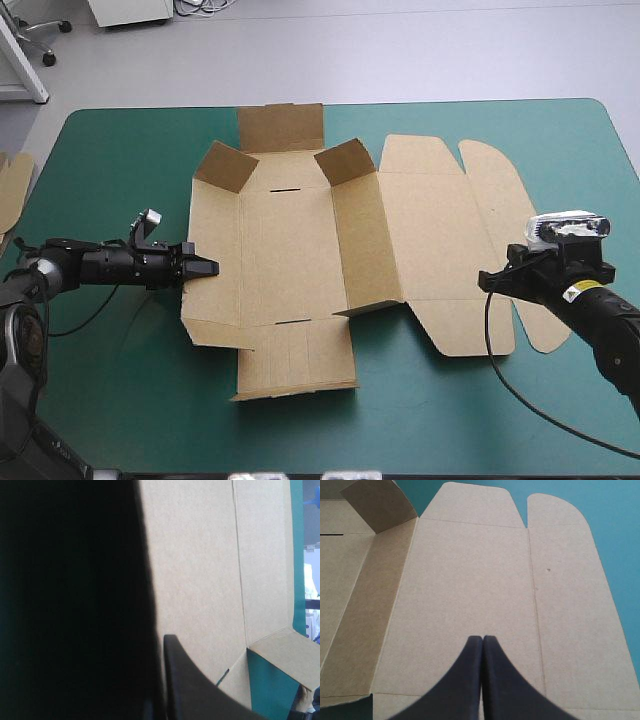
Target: Fold the box
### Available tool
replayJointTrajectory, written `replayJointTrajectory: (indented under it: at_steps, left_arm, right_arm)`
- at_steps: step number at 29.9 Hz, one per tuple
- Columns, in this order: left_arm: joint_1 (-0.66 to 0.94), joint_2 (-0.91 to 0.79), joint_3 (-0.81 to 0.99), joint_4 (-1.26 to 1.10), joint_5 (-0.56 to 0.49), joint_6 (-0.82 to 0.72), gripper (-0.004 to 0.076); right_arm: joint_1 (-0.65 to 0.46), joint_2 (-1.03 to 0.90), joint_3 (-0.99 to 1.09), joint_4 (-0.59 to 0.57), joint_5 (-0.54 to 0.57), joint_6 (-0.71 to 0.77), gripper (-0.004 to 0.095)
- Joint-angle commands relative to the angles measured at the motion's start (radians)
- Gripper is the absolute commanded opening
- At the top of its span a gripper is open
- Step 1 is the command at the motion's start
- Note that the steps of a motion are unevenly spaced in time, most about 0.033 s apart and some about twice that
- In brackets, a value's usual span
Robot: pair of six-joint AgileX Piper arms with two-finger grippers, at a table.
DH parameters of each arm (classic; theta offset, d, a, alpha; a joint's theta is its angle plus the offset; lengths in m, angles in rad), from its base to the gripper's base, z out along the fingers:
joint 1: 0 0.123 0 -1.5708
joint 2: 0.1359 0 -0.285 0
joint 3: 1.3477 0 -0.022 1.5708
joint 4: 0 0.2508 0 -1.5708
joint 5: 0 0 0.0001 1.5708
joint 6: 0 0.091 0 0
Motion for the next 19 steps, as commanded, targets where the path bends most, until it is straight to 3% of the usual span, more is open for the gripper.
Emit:
replayJointTrajectory:
  at_steps: [1, 5, 12, 19]
  left_arm:
    - [-0.006, -0.043, -0.024, -0.069, 0.037, 0.032, -0.0014]
    - [-0.006, -0.06, -0.042, -0.009, 0.03, 0.048, -0.0014]
    - [-0.008, -0.144, -0.157, 0.176, -0.003, -0.071, -0.0014]
    - [-0.034, -0.162, -0.261, 0.327, 0.081, -0.115, -0.0014]
  right_arm:
    - [-0.009, -0.006, -0.037, 0.009, -0.058, -0.002, -0.0034]
    - [-0.009, -0.006, -0.037, 0.009, -0.055, -0.002, -0.0034]
    - [-0.009, -0.006, -0.037, 0.009, -0.053, -0.002, -0.0034]
    - [-0.009, -0.006, -0.037, 0.003, -0.053, -0.002, -0.0034]
